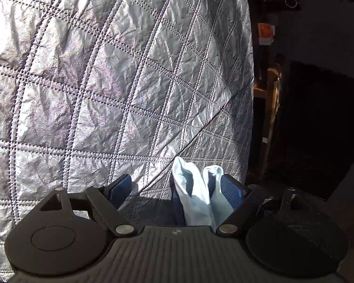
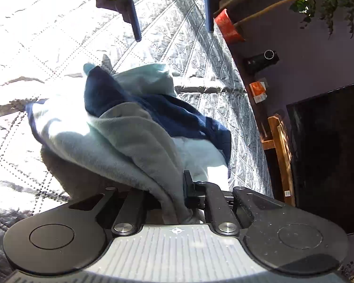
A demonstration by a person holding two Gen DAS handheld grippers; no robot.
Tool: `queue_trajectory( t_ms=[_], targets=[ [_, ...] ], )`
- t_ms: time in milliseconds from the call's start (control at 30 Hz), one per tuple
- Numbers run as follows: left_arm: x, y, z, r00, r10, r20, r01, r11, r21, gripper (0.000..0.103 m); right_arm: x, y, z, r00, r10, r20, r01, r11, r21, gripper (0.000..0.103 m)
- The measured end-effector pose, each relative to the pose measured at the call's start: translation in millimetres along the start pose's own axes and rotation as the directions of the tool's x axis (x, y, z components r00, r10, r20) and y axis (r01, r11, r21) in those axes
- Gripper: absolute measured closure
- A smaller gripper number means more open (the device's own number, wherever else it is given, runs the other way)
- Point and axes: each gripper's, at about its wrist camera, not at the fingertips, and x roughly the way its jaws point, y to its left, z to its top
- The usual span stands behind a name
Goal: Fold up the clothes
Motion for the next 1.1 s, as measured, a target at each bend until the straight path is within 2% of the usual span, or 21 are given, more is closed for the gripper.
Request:
queue_trajectory(
  t_ms=[33,167,233,300,400,433,533,567,600,667,733,833,900,933,1000,1067,1100],
  targets=[
    [-4,-2,3,1.0,-0.007,0.015,0.007,1.0,0.0,0.024,0,12,2,1.0,0.007,-0.005,-0.007,1.0,-0.019,0.089],
    [-12,-6,12,0.999,-0.021,0.049,0.021,1.0,0.004,0.023,-7,23,1,0.999,0.041,-0.029,-0.04,0.999,0.033,0.087],
    [-9,-9,7,0.999,-0.01,0.043,0.009,0.999,0.032,0.022,-9,24,-2,0.998,0.052,-0.045,-0.05,0.997,0.059,0.084],
    [-6,-14,1,0.999,0.004,0.033,-0.006,0.998,0.068,0.022,-17,15,-7,0.995,0.095,-0.014,-0.092,0.987,0.135,0.081],
    [5,-18,-22,0.999,0.045,-0.008,-0.043,0.988,0.151,0.022,-30,2,-15,0.987,0.155,0.04,-0.16,0.956,0.245,0.069],
    [8,-19,-32,0.998,0.061,-0.024,-0.056,0.982,0.179,0.022,-34,-3,-18,0.983,0.173,0.059,-0.183,0.942,0.281,0.059],
    [13,-25,-64,0.993,0.105,-0.058,-0.085,0.957,0.278,0.022,-47,-16,-25,0.967,0.223,0.121,-0.252,0.889,0.381,0.057],
    [13,-27,-74,0.991,0.115,-0.063,-0.09,0.944,0.318,0.022,-53,-29,-34,0.956,0.245,0.159,-0.292,0.842,0.454,0.057],
    [14,-30,-84,0.99,0.123,-0.063,-0.093,0.929,0.359,0.022,-60,-44,-47,0.94,0.267,0.211,-0.34,0.771,0.538,0.058],
    [14,-34,-101,0.988,0.141,-0.063,-0.101,0.897,0.43,0.022,-70,-75,-73,0.928,0.236,0.287,-0.371,0.637,0.675,0.057],
    [15,-34,-111,0.985,0.161,-0.059,-0.115,0.876,0.469,0.023,-74,-97,-108,0.918,0.207,0.339,-0.397,0.454,0.798,0.055],
    [20,-31,-118,0.979,0.192,-0.066,-0.136,0.859,0.495,0.022,-71,-120,-153,0.903,0.14,0.407,-0.427,0.18,0.886,0.053],
    [22,-27,-120,0.974,0.219,-0.062,-0.16,0.852,0.498,0.022,-62,-128,-169,0.846,0.165,0.507,-0.526,0.102,0.844,0.053],
    [22,-26,-120,0.972,0.228,-0.057,-0.169,0.849,0.501,0.022,-63,-129,-167,0.846,0.129,0.518,-0.532,0.125,0.837,0.054],
    [20,-26,-121,0.971,0.233,-0.048,-0.176,0.839,0.515,0.022,-64,-135,-168,0.874,0.072,0.481,-0.486,0.184,0.854,0.051],
    [22,-30,-124,0.972,0.233,-0.038,-0.176,0.822,0.541,0.022,-30,-152,-161,0.921,0.089,0.38,-0.389,0.258,0.884,0.053],
    [24,-33,-126,0.971,0.235,-0.03,-0.179,0.809,0.56,0.022,-14,-153,-157,0.927,0.112,0.357,-0.374,0.294,0.88,0.056]
  ],
)
